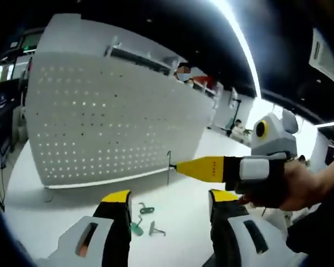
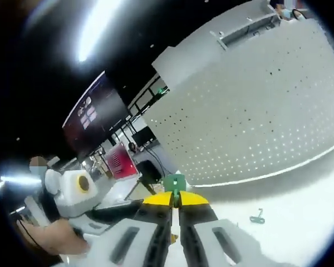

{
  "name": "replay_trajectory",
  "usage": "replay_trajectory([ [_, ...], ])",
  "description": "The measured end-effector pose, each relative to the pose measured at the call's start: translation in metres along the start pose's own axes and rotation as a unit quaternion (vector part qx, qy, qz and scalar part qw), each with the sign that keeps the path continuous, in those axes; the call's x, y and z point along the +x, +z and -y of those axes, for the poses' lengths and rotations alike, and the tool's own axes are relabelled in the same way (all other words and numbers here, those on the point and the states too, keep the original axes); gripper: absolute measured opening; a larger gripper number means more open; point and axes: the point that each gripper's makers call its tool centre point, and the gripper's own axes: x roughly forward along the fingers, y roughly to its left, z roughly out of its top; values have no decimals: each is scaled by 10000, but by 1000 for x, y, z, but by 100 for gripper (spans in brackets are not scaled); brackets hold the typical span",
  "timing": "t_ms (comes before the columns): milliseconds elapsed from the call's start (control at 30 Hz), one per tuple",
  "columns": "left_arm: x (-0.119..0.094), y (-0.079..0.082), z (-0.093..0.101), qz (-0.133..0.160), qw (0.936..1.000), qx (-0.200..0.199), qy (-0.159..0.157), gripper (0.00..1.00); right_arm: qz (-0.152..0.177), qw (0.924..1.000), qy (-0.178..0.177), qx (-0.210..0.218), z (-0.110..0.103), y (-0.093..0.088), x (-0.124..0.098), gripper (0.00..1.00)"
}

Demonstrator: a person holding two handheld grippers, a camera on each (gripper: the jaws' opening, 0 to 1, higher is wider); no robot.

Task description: Insert the hook assembly into the mounting plate slot until the hook locks in place.

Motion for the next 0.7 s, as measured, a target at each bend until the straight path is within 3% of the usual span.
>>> replay_trajectory([
  [167, -2, -3, -2, -23, 10000, -51, 43, 80, 11, 9979, -102, -639, -1, 6, 6, 0],
  [233, -3, 1, -8, 106, 9993, 221, 294, 89, 38, 9974, -113, -707, -3, 7, 8, 0],
  [267, -1, 0, -4, 45, 9995, 190, 260, 92, 55, 9972, -125, -739, -4, 9, 10, 0],
  [533, -2, -4, -3, -45, 9999, 75, 149, 99, 81, 9956, -286, -883, 1, 10, 14, 0],
  [700, -6, -12, -9, -149, 9996, -70, 222, 100, 275, 9885, -503, -1399, 4, 23, 15, 0],
])
